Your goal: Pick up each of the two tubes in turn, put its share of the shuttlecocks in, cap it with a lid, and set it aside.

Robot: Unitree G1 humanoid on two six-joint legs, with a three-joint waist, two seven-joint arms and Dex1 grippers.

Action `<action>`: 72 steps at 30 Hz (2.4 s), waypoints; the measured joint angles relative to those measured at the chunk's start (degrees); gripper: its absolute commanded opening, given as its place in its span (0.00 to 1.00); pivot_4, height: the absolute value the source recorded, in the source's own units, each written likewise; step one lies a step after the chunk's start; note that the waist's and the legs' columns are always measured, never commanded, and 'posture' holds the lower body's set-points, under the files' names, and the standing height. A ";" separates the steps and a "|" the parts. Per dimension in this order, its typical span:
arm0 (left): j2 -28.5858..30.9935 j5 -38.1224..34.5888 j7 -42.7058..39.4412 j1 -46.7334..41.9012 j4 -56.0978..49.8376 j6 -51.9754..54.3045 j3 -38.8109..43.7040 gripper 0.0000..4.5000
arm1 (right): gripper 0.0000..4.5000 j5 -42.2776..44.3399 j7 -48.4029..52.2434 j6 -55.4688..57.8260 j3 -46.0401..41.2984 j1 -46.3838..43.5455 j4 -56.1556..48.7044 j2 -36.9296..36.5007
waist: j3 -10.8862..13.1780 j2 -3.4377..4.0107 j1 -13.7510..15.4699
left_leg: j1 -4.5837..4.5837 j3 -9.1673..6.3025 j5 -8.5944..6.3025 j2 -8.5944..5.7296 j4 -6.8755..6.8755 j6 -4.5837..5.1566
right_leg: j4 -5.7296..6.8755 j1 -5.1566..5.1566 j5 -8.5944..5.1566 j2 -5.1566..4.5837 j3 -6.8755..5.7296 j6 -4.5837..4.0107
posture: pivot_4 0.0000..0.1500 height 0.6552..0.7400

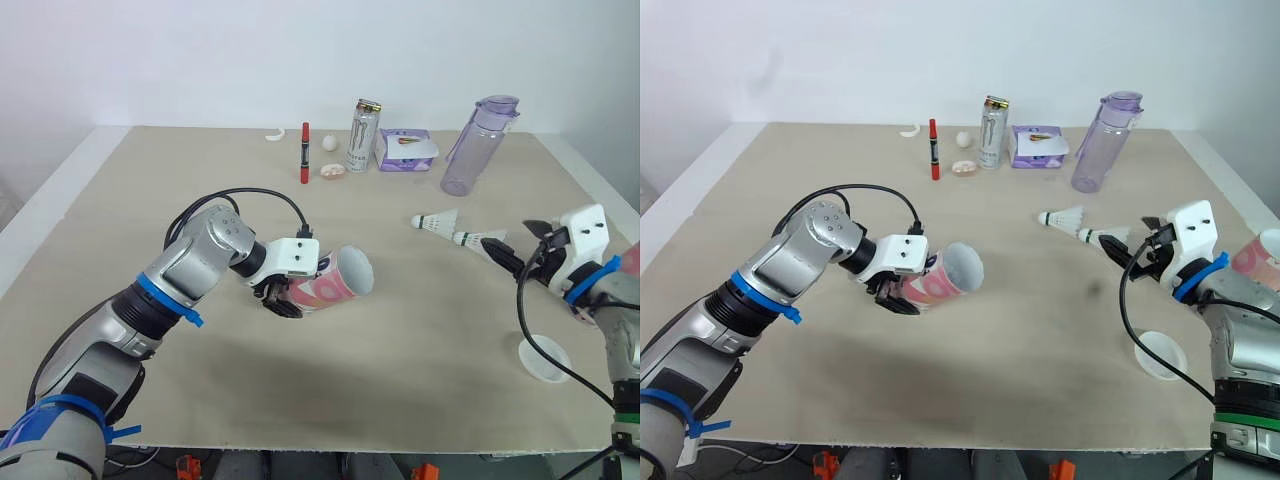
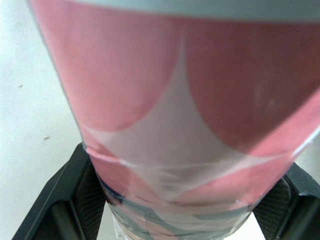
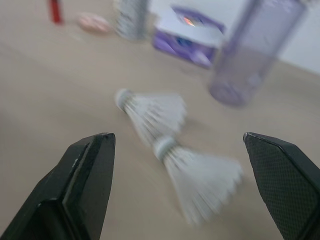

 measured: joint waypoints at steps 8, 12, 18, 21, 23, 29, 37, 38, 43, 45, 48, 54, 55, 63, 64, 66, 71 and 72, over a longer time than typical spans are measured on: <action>0.10 0.00 -0.01 0.03 -0.09 0.03 0.00 0.80 | 0.98 -1.43 2.65 -2.89 1.78 -3.32 9.88 0.56 | 0.00 0.00 -0.07 | 0.01 -0.01 0.01 -0.01 0.00 0.01 | 0.00 0.02 0.01 0.01 0.02 0.02 | 1.00 1.00; 0.28 0.01 0.03 0.08 -0.16 0.11 0.00 0.80 | 0.98 -1.42 4.05 -2.51 3.12 -6.05 13.33 2.78 | 0.00 0.00 -0.24 | 0.03 0.00 0.01 -0.01 -0.01 0.02 | 0.00 0.02 0.03 0.02 0.04 0.02 | 1.00 1.00; 0.26 -0.02 0.08 0.12 -0.47 0.25 0.00 0.80 | 0.98 -1.56 5.19 -2.18 5.07 -10.49 17.25 3.91 | 0.01 0.00 -0.22 | 0.01 -0.01 0.02 -0.02 -0.02 0.03 | 0.00 0.02 0.02 0.01 0.05 0.06 | 1.00 1.00; 0.39 -0.01 0.09 0.21 -0.71 0.45 0.00 0.80 | 0.93 -1.68 5.14 -2.04 5.10 -12.35 19.81 4.35 | 0.01 0.00 -0.24 | 0.02 0.00 0.02 -0.02 -0.03 0.03 | 0.00 0.02 0.02 0.01 0.06 0.05 | 1.00 1.00; 0.47 -0.01 0.17 0.30 -0.91 0.55 0.01 0.80 | 0.81 -1.94 5.13 -1.99 5.17 -13.54 21.75 4.54 | 0.01 0.00 -0.25 | 0.02 0.00 0.02 -0.02 -0.04 0.03 | 0.00 0.01 0.02 0.02 0.06 0.05 | 1.00 1.00; 0.77 -0.01 0.34 0.58 -1.78 1.07 0.04 0.80 | 0.26 -2.08 4.86 -1.92 5.14 -16.60 27.09 5.06 | 0.01 0.00 -0.30 | 0.03 -0.02 0.02 -0.02 -0.09 0.03 | 0.00 0.01 0.00 0.03 0.06 0.04 | 1.00 1.00; 0.79 -0.02 0.51 0.65 -1.91 1.28 0.05 0.80 | 0.02 -2.21 4.60 -2.82 5.10 -17.75 29.92 5.14 | 0.01 0.00 -0.32 | 0.04 -0.01 0.02 -0.02 -0.10 0.03 | 0.00 0.01 0.00 0.04 0.06 0.05 | 1.00 1.00; 0.80 -0.02 0.55 0.69 -1.98 1.27 0.05 0.80 | 0.02 -2.68 3.85 -3.97 5.09 -16.83 28.45 5.13 | 0.01 0.00 -0.32 | 0.04 -0.02 0.02 -0.02 -0.10 0.03 | 0.00 0.01 0.00 0.04 0.06 0.05 | 1.00 1.00; 0.79 -0.13 0.54 0.76 -2.19 1.18 0.16 0.80 | 0.02 -6.76 4.05 -10.40 6.44 -9.54 13.10 1.88 | 0.14 0.36 -0.21 | -0.04 -0.03 0.02 -0.09 -0.11 0.03 | 0.00 -0.04 -0.05 0.00 0.08 0.16 | 1.00 1.00; 0.92 -0.15 0.40 0.73 -2.07 1.20 0.16 0.80 | 0.02 -11.22 5.21 -16.57 7.92 -7.11 1.51 -3.37 | 0.12 0.53 -0.32 | 0.04 0.03 0.01 -0.09 -0.14 0.02 | 0.00 -0.04 -0.06 0.02 0.15 0.17 | 1.00 1.00; 0.99 -0.09 0.36 0.71 -1.69 1.18 0.17 0.80 | 0.02 -13.81 10.15 -22.97 9.95 -5.90 -12.39 -9.56 | 0.14 0.49 -0.34 | 0.11 -0.02 0.01 -0.04 -0.16 0.02 | 0.01 -0.02 -0.05 0.08 0.11 0.09 | 1.00 1.00; 0.48 -0.09 0.18 0.37 -0.90 0.36 0.13 0.80 | 0.02 -6.12 21.41 -21.76 13.14 -5.68 -33.70 -14.54 | 0.20 0.21 -0.25 | 0.09 -0.01 0.01 -0.08 -0.07 0.02 | -0.01 0.04 -0.05 -0.04 0.10 0.06 | 1.00 1.00; 0.43 -0.10 0.13 0.31 -0.78 0.36 0.12 0.80 | 0.02 -5.79 21.64 -21.51 13.49 -5.68 -34.35 -14.69 | 0.20 0.21 -0.25 | 0.09 -0.01 0.02 -0.09 -0.07 0.02 | -0.01 0.04 -0.05 -0.05 0.10 0.06 | 1.00 1.00; -0.03 -0.12 -0.29 -0.16 0.18 0.57 0.12 0.80 | 0.02 -0.59 25.40 -15.27 15.32 -6.07 -41.22 -14.83 | 0.21 0.21 -0.04 | 0.08 -0.02 0.01 -0.07 -0.08 0.02 | -0.01 0.01 -0.05 -0.04 0.08 0.04 | 1.00 1.00; -0.03 -0.12 -0.33 -0.18 0.20 0.59 0.12 0.80 | 0.02 -0.53 25.40 -15.13 15.68 -6.22 -41.44 -14.82 | 0.21 0.21 -0.04 | 0.08 -0.02 0.01 -0.07 -0.08 0.02 | -0.01 0.00 -0.04 -0.04 0.08 0.04 | 1.00 1.00; -0.02 -0.12 -0.48 -0.25 0.23 0.81 0.12 0.80 | 0.02 -0.75 25.39 -14.96 16.82 -6.76 -41.75 -14.18 | 0.21 0.20 -0.05 | 0.08 -0.03 0.01 -0.06 -0.08 0.02 | -0.01 -0.01 -0.05 -0.03 0.07 0.03 | 1.00 1.00; -0.44 -0.08 -0.83 -0.63 0.41 1.57 0.07 0.80 | 0.02 -3.77 25.83 -16.31 22.22 -9.80 -41.49 -11.16 | 0.21 0.21 -0.02 | 0.02 -0.01 0.01 -0.06 -0.09 0.02 | -0.01 -0.07 -0.06 -0.04 0.07 0.03 | 1.00 1.00; -0.48 -0.08 -0.82 -0.64 0.41 1.64 0.08 0.80 | 0.02 -4.05 26.27 -16.32 23.03 -10.37 -41.49 -11.05 | 0.22 0.19 -0.02 | 0.01 -0.02 0.01 -0.06 -0.09 0.02 | -0.01 -0.07 -0.07 -0.03 0.06 0.02 | 1.00 1.00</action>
